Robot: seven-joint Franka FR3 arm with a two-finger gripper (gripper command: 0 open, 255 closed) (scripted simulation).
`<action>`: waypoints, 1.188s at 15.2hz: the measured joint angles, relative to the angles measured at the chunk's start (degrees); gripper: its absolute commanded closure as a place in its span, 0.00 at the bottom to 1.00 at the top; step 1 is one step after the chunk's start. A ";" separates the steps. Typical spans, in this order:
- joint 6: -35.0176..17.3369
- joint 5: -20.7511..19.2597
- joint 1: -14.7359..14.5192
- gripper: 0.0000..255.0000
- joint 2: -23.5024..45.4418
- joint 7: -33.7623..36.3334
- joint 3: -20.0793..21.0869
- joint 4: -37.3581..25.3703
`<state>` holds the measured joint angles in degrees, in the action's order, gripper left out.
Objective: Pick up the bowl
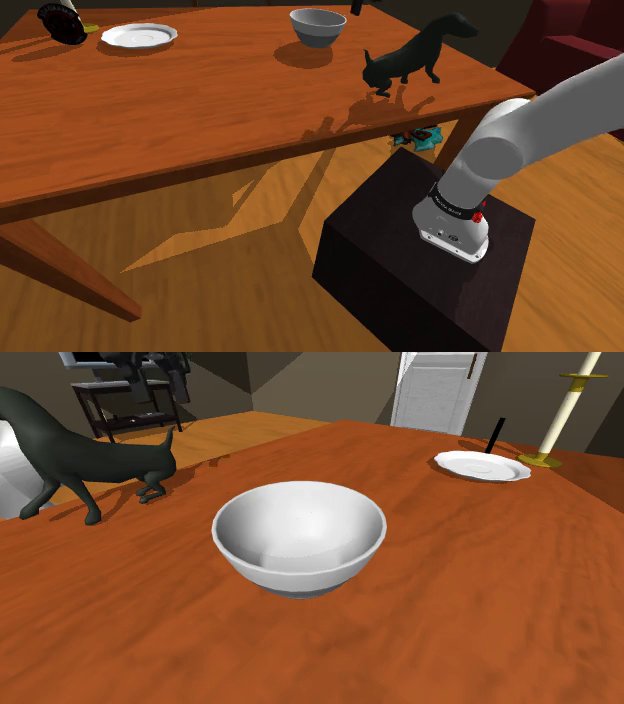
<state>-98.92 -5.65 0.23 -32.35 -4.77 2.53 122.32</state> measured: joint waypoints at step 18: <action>0.91 -4.60 0.96 0.00 42.56 -5.75 -0.75 -39.18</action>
<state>-98.01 -10.24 1.20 10.21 -10.52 1.79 83.14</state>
